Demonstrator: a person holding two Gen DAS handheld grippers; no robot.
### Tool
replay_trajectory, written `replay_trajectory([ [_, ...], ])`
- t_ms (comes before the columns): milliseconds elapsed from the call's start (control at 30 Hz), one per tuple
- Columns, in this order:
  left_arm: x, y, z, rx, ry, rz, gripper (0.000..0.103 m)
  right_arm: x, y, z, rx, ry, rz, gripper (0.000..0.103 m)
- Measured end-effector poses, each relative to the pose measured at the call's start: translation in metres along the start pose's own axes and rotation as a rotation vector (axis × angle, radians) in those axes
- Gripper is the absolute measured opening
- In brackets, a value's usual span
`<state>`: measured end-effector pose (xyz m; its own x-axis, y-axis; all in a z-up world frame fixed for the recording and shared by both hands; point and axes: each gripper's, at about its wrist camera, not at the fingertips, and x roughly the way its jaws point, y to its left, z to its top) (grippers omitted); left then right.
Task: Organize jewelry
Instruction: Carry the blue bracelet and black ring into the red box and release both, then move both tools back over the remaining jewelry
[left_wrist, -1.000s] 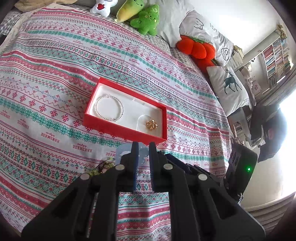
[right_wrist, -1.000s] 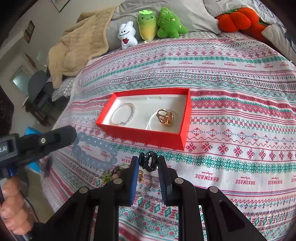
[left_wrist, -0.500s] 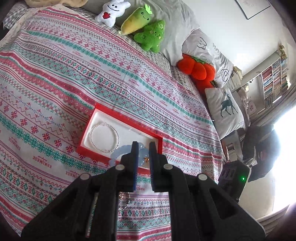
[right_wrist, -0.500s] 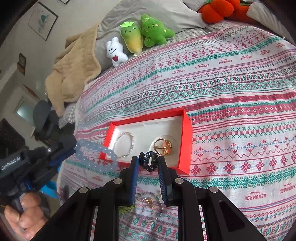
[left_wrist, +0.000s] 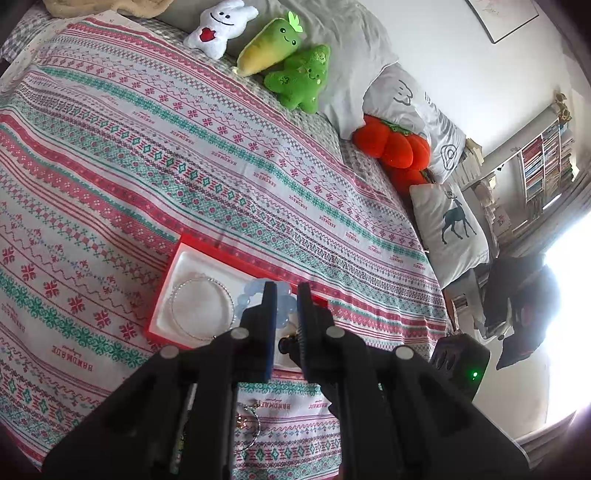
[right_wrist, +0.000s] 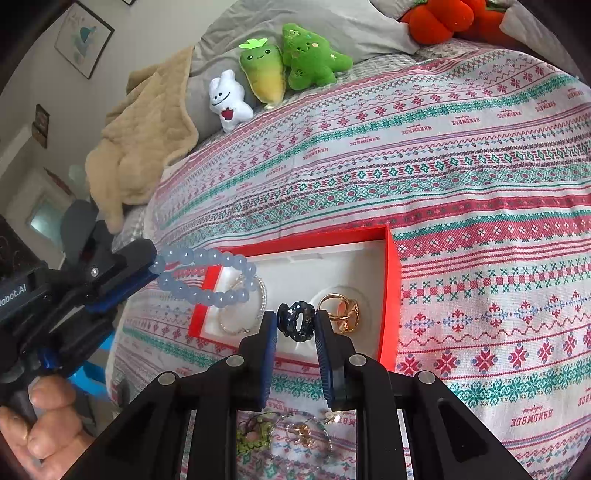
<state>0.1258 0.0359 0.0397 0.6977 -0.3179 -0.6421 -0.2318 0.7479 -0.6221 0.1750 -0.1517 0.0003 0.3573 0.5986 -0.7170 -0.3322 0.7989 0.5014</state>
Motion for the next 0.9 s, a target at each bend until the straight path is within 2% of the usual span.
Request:
replay_trajectory([
  [33,0.002,0.002,0.000,-0.001,0.007,0.001,0.002,0.001,-0.001,0.001,0.001,0.000,-0.003,0.021],
  [267,0.008,0.007,0.000,-0.006,0.029,0.013,0.002,0.009,-0.001,0.004,-0.021,0.000,0.001,0.023],
  [300,0.008,0.008,0.000,-0.011,0.034,0.009,0.002,0.009,0.000,0.004,-0.020,0.005,-0.002,0.031],
  [333,0.008,0.009,-0.001,-0.014,0.041,0.010,0.002,0.009,0.000,0.004,-0.015,0.006,-0.006,0.043],
  [367,0.008,0.010,-0.001,-0.014,0.048,0.011,0.002,0.008,0.000,0.004,-0.011,0.002,-0.006,0.046],
  [567,0.002,0.012,-0.011,0.014,0.071,0.041,0.003,-0.016,-0.003,0.005,0.009,-0.032,0.017,0.047],
  [600,0.001,0.014,-0.012,0.015,0.078,0.049,0.010,-0.021,-0.004,0.006,0.009,-0.038,0.017,0.047],
  [633,0.000,0.016,-0.015,0.015,0.092,0.061,0.026,-0.024,-0.003,0.005,0.005,-0.039,0.009,0.048],
  [700,0.000,0.022,-0.019,0.010,0.121,0.061,0.043,-0.028,-0.004,0.003,-0.005,-0.027,-0.035,0.049],
  [800,-0.002,0.030,-0.025,0.006,0.154,0.091,0.044,-0.027,-0.014,-0.005,0.013,0.010,-0.068,0.049],
  [900,-0.006,0.035,-0.028,0.007,0.165,0.123,0.044,-0.029,-0.028,-0.013,0.076,0.045,-0.051,0.049],
])
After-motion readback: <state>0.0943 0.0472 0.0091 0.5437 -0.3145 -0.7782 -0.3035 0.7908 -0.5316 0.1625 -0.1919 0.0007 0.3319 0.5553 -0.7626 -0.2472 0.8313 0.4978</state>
